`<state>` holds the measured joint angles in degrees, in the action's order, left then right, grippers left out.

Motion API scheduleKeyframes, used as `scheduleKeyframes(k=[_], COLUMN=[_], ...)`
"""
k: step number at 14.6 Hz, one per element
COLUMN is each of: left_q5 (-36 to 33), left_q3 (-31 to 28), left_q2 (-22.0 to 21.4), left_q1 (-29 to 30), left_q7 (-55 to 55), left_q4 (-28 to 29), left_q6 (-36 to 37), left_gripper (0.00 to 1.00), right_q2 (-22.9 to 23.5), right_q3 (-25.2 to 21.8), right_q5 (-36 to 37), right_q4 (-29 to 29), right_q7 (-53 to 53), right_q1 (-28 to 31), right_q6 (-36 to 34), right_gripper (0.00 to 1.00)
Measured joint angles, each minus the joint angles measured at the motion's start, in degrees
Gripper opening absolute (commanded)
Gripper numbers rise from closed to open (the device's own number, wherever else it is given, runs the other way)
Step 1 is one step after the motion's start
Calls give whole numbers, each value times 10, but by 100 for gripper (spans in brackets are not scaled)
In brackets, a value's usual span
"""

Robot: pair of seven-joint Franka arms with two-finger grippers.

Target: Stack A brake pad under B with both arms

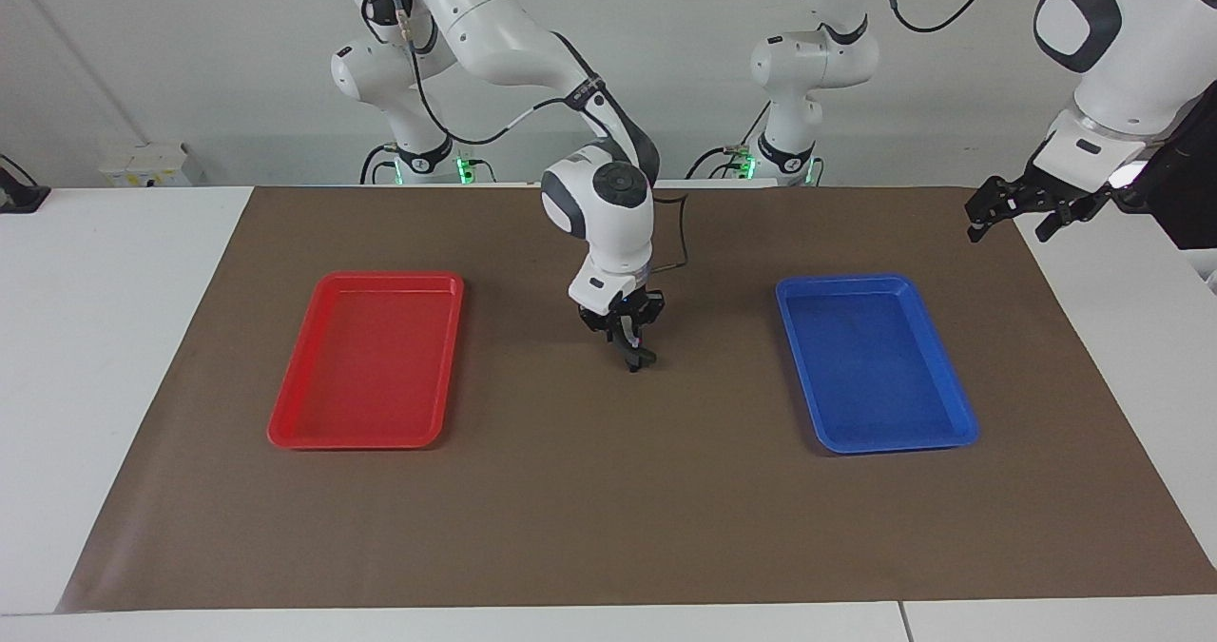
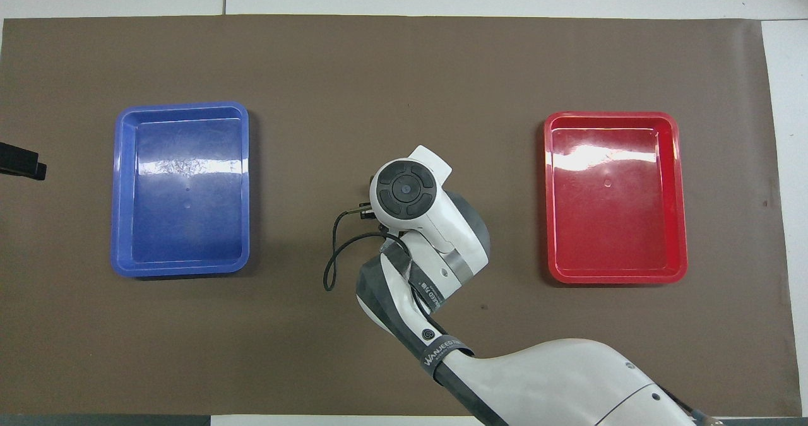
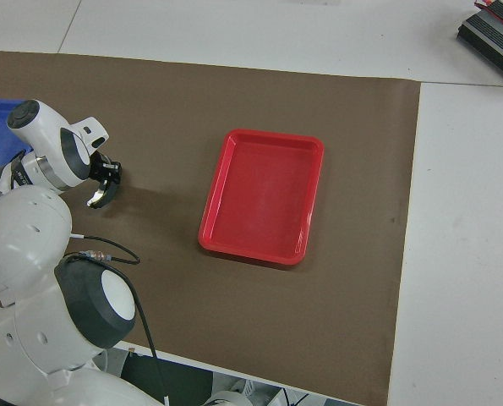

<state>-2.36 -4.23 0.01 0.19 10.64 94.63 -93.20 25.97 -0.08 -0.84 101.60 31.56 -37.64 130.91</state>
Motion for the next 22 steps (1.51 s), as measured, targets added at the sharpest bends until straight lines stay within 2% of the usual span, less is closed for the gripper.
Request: scheduleKeyframes(k=[15, 18, 22], left_q5=[0, 0, 0], left_q3=[4, 4, 4], left_q2=[0, 0, 0], left_q1=[1, 1, 1], left_q7=[0, 0, 0], left_q4=[0, 0, 0], left_q6=[5, 5, 5], left_gripper=[99, 99, 99], right_q2=[-1, -1, -1], right_q3=[1, 1, 1], right_q5=[0, 0, 0], right_q4=[21, 21, 21], right_q7=[2, 2, 2], right_q1=[-3, -3, -3], right_q6=[26, 26, 25], right_gripper=[0, 11, 11])
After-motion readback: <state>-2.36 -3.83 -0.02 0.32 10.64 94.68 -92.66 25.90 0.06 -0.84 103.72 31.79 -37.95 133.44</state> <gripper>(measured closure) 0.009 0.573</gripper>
